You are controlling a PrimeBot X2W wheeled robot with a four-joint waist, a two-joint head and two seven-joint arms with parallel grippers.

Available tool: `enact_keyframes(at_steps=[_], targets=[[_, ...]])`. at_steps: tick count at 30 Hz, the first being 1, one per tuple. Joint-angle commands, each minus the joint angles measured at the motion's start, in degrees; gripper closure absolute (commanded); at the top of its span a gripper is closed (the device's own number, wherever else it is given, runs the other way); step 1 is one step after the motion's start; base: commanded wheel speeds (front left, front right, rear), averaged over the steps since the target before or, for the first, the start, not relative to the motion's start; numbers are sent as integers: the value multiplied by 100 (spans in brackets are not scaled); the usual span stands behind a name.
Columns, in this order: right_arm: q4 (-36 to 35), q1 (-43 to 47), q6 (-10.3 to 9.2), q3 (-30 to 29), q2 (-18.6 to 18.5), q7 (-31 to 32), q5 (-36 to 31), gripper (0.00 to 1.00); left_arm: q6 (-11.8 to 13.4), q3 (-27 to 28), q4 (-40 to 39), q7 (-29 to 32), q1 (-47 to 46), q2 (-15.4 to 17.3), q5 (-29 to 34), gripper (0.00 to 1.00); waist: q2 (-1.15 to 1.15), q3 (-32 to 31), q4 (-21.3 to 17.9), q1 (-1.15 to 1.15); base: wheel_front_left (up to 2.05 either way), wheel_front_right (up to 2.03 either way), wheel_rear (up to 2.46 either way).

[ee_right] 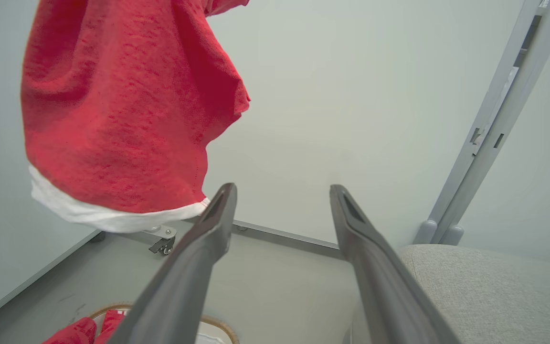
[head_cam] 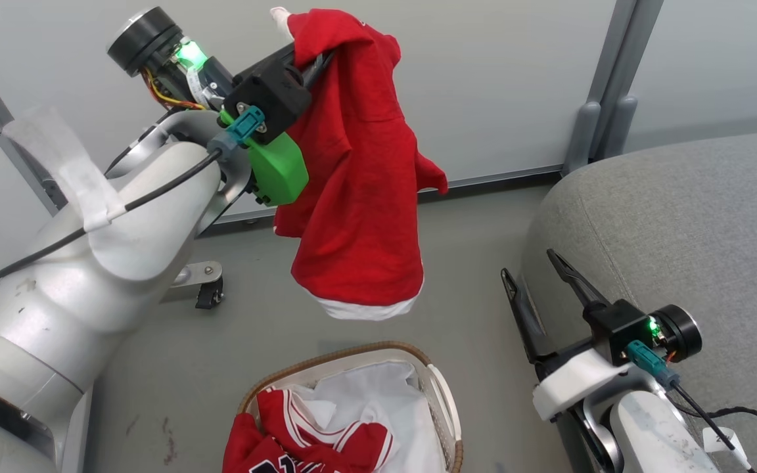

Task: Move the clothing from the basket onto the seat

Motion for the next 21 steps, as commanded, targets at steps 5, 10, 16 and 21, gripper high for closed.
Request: enact_keyframes(at_steps=[5, 10, 16, 21], targets=[[56, -379, -6, 367, -24, -28, 397, 0, 6, -279, 81, -15, -318, -168, -172, 100, 0, -56, 155, 0, 0, 0, 0], [184, -839, -6, 680, -26, -28, 547, 0, 6, -506, 58, -21, -513, -381, -268, 100, 0, -47, 293, 0, 0, 0, 0], [667, -1417, -6, 717, -26, -27, 344, 0, 6, -782, -112, -42, -600, -597, -433, 100, 0, -15, 430, 0, 0, 0, 0], [1227, -1803, -6, 840, -27, -21, 372, 0, 6, -1005, -327, -42, -621, -711, -546, 100, 0, -10, 524, 0, 0, 0, 0]])
